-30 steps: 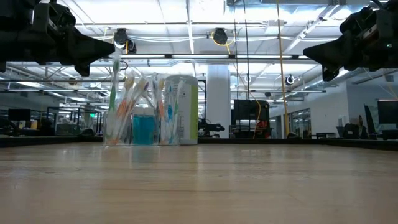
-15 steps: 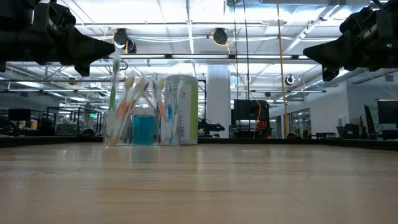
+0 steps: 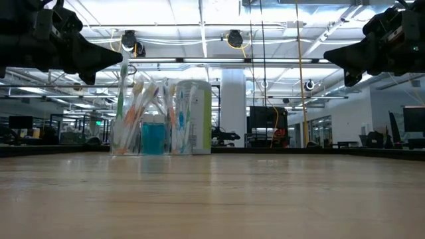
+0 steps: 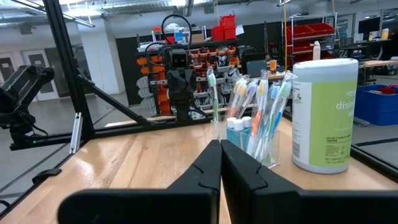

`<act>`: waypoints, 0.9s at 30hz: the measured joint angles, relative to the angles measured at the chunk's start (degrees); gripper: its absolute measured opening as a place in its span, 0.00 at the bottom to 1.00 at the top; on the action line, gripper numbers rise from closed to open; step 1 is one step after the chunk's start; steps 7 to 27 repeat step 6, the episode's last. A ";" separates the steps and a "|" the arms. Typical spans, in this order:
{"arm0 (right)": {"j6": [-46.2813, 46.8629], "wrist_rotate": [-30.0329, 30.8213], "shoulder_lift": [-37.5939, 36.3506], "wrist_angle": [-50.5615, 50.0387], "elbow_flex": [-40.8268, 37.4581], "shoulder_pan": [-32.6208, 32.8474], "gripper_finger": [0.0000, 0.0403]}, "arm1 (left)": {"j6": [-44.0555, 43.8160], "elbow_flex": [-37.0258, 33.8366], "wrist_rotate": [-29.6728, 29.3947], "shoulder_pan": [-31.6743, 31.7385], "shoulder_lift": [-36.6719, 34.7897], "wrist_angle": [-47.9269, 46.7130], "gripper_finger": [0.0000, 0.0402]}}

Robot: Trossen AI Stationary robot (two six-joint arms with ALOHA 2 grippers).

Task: Pick & Place toothbrushing station
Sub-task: Return to Home Position

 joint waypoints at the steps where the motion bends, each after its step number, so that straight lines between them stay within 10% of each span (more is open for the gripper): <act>1: 0.01 -0.01 0.01 0.00 0.00 0.00 0.00 | -0.16 0.00 0.00 0.00 0.02 -0.18 0.09; 27: 0.00 -0.01 0.01 0.00 0.00 0.00 0.00 | -0.06 0.00 0.00 0.00 0.27 -0.27 0.09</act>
